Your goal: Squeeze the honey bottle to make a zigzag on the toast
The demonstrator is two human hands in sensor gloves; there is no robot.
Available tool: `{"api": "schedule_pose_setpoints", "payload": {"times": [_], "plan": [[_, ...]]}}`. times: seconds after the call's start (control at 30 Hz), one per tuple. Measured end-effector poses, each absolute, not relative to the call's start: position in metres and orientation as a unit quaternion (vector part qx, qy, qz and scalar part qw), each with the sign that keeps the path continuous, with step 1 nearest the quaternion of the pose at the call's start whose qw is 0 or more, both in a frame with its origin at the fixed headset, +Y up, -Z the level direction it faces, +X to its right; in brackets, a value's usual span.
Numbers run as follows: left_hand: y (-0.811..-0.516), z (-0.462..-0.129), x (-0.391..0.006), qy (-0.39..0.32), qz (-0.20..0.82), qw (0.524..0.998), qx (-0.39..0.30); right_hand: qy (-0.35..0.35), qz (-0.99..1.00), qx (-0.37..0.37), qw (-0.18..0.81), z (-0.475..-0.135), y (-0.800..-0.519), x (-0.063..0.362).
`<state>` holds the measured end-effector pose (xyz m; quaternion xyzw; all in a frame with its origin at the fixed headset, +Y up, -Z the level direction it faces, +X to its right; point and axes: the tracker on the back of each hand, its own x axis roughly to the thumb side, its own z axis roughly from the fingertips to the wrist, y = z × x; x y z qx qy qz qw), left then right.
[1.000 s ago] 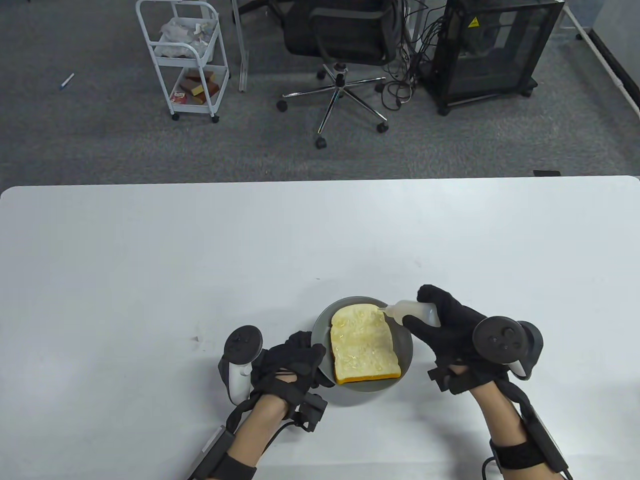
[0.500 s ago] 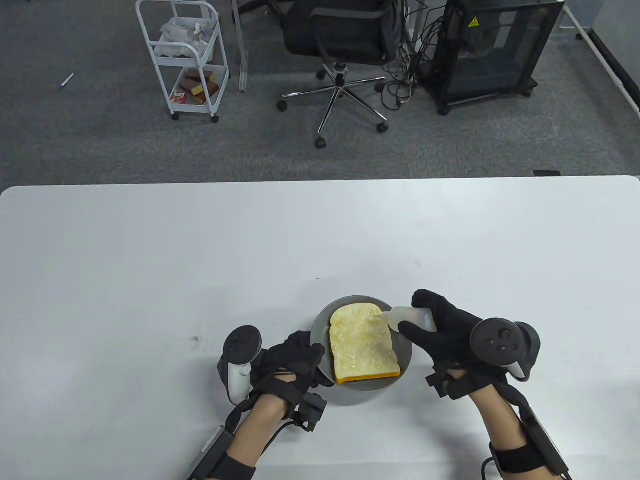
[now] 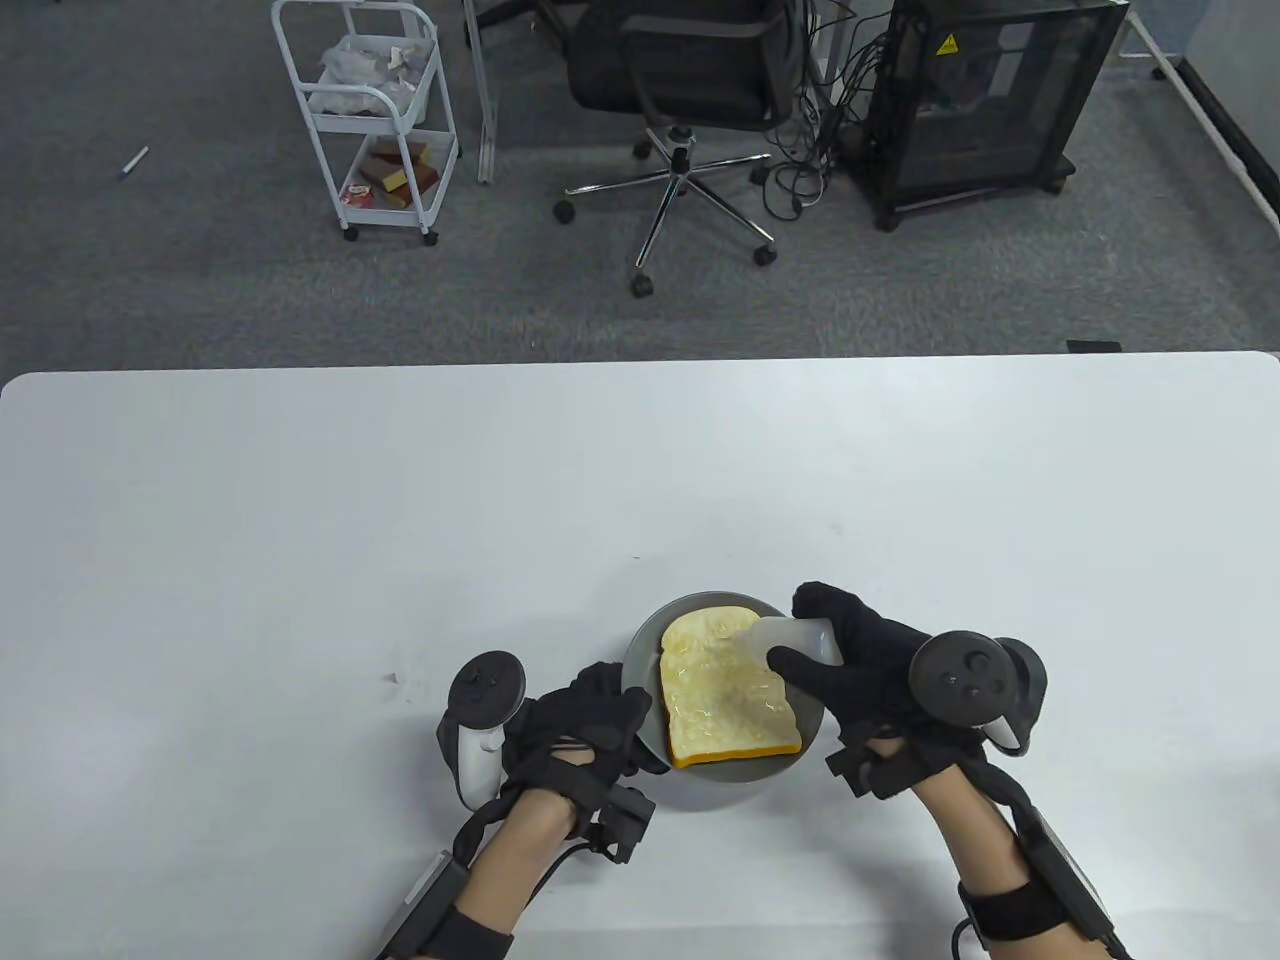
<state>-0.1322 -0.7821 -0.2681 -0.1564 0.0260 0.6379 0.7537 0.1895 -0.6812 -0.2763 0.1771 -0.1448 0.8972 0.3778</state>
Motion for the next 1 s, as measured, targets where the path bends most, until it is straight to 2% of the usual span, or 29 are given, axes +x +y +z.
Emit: {"api": "schedule_pose_setpoints", "payload": {"times": [1.0], "plan": [[-0.783,-0.268,-0.13,0.024,0.634,0.757,-0.158,-0.124,0.897,0.211,0.37,-0.275,-0.681,0.159]]}}
